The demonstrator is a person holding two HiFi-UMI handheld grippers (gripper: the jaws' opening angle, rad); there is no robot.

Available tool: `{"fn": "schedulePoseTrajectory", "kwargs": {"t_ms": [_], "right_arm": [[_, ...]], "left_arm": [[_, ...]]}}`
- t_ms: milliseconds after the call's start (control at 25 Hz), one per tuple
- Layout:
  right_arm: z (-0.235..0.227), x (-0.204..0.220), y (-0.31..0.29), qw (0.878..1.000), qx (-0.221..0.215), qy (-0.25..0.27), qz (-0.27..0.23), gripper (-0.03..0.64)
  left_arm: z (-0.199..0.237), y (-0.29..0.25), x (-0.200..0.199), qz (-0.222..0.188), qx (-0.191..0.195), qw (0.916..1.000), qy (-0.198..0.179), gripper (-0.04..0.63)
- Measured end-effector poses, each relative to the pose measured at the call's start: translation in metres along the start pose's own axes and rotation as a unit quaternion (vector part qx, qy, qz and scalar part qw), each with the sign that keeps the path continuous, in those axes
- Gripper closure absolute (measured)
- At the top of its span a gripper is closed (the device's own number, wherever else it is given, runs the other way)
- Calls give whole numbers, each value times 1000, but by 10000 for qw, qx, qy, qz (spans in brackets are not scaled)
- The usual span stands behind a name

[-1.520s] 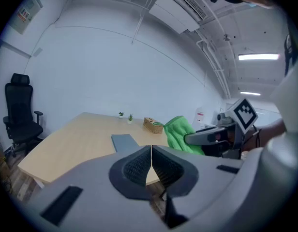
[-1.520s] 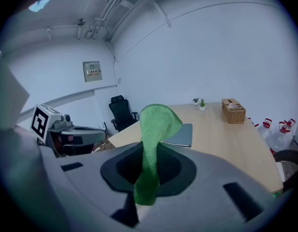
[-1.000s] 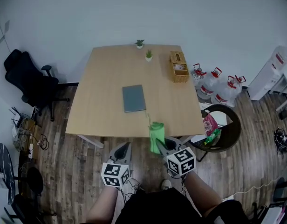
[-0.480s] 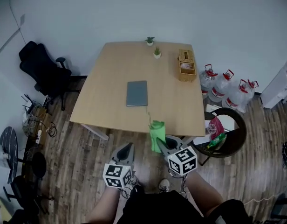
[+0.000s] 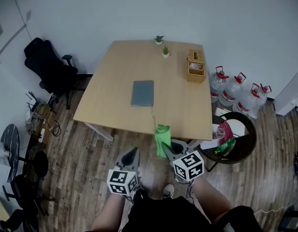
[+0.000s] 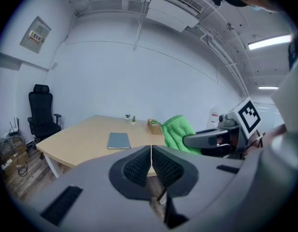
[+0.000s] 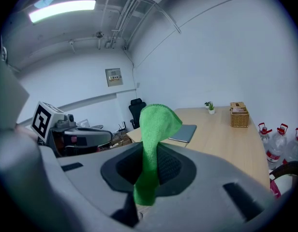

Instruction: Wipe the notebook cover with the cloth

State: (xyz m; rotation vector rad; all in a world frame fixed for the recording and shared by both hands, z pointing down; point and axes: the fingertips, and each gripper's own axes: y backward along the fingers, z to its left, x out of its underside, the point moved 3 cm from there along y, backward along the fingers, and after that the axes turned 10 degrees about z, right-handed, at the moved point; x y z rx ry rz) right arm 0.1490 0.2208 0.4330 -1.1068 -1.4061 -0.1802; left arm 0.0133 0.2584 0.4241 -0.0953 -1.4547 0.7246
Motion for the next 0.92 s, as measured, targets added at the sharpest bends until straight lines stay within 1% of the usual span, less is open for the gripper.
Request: {"fn": "schedulePoseTrajectory", "kwargs": {"t_ms": [160,640,920], "right_arm": [[4,-1,3,10000,-19,7,-23,561],[12,-6,9,9999,111,-2,-123,561],[17,-4,17,9998,128,13,-117,561]], "left_arm": [[-1,4,-1,-16,-3,10000,0,586],[2,13,-6,-75,70,9999,-72,586],[-4,15,-6,-102,134,9998,-70,586]]}}
